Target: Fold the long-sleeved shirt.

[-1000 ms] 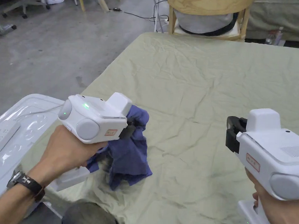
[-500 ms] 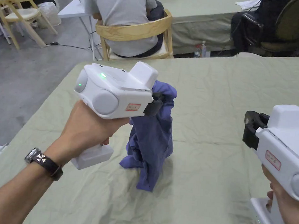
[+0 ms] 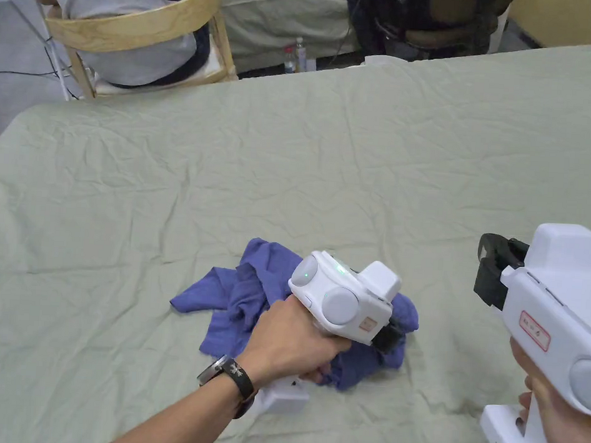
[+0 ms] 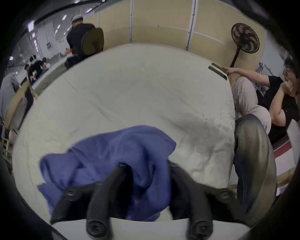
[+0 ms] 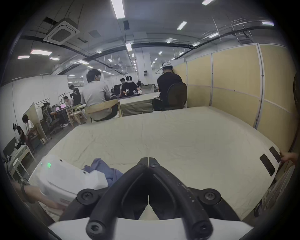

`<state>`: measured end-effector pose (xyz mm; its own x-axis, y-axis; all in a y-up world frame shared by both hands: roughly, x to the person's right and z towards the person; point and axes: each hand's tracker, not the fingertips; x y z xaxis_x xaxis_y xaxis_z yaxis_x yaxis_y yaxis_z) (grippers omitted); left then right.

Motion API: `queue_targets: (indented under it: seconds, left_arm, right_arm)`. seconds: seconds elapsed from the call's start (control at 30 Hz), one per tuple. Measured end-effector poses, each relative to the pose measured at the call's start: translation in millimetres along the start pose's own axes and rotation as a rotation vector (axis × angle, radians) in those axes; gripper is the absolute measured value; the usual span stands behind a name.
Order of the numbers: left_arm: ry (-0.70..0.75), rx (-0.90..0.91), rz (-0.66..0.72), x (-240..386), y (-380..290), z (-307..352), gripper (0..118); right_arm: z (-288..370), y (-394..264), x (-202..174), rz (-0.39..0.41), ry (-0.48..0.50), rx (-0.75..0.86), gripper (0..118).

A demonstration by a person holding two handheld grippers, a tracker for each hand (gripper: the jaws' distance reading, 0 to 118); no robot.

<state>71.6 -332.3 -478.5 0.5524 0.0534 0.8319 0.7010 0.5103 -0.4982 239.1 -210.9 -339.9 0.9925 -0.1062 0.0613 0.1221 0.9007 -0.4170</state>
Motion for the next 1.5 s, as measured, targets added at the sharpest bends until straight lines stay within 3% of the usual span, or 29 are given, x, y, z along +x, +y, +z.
queue_targets:
  seconds: [0.03, 0.07, 0.1, 0.2, 0.37, 0.57, 0.63, 0.7, 0.77, 1.13, 1.33, 1.43, 1.5]
  left_arm:
    - [-0.003, -0.022, 0.032, 1.7, -1.6, -8.6, 50]
    - [-0.017, -0.047, 0.067, 2.9, -4.7, -13.5, 78]
    - [-0.039, -0.046, 0.085, 3.7, -7.8, -15.0, 85]
    - [-0.08, 0.01, 0.122, 17.7, -19.8, 14.6, 81]
    - [-0.031, 0.168, 0.217, 2.7, -38.6, 70.7, 81]
    - [0.113, 0.373, 0.422, -32.1, -83.3, 160.7, 81]
    - [0.207, 0.427, 0.492, -44.4, -100.6, 188.0, 76]
    - [0.29, 0.462, 0.537, -55.3, -120.0, 213.7, 50]
    - [0.347, 0.482, 0.574, -61.6, -138.0, 233.4, 16]
    - [0.311, 0.4, 0.579, -81.7, -170.4, 239.5, 4]
    - [0.29, 0.305, 0.458, -129.4, -112.6, 222.1, 4]
    - [0.194, 0.267, 0.473, -174.0, -76.1, 198.6, 4]
    - [0.151, 0.24, 0.458, -189.5, -51.4, 176.7, 13]
  right_arm:
    - [-1.2, -1.7, 0.5, 0.0, -0.004, -0.006, 2]
    - [-2.5, -2.6, 1.7, -0.001, -0.005, -0.014, 2]
    - [-3.5, -3.7, 1.6, -0.001, -0.005, -0.018, 2]
    - [-6.8, -4.5, 0.9, 0.007, -0.003, -0.026, 2]
    - [-10.4, -4.8, -5.9, 0.022, 0.012, -0.036, 2]
    - [-12.1, -1.8, -23.1, 0.051, 0.041, -0.037, 2]
    - [-11.5, -0.4, -29.9, 0.066, 0.054, -0.033, 2]
    - [-10.3, 0.8, -35.7, 0.071, 0.07, -0.033, 2]
    - [-10.2, 1.5, -41.5, 0.078, 0.077, -0.031, 2]
    - [-8.9, -0.4, -58.4, 0.113, 0.092, -0.034, 2]
    - [-17.9, -7.8, -49.0, 0.122, 0.071, -0.066, 2]
    - [-28.2, -14.4, -39.7, 0.109, 0.048, -0.096, 2]
    - [-36.9, -19.5, -33.7, 0.108, 0.035, -0.124, 2]
